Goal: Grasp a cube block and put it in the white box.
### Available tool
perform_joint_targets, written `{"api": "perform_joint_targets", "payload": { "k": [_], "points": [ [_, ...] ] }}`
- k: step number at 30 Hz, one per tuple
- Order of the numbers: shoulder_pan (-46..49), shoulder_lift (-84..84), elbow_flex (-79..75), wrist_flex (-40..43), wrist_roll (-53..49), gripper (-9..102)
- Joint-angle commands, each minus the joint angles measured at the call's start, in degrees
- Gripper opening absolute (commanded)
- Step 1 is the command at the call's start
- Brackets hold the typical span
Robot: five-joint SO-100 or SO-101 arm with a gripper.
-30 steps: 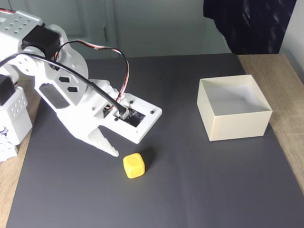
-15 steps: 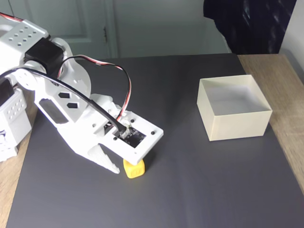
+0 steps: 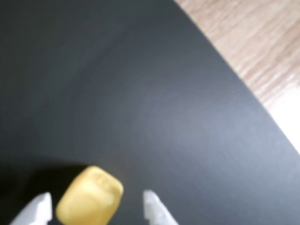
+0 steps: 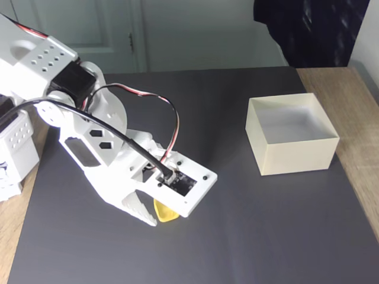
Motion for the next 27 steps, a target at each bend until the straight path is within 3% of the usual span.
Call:
{"api": "perform_joint_targets", "payload": {
  "k": [1, 27],
  "points": [
    [-1.1, 0.0, -2.1, -1.2, -0.4, 25],
    [-6.6, -7.0, -1.6, -5.5, -1.2, 16]
  ]
}}
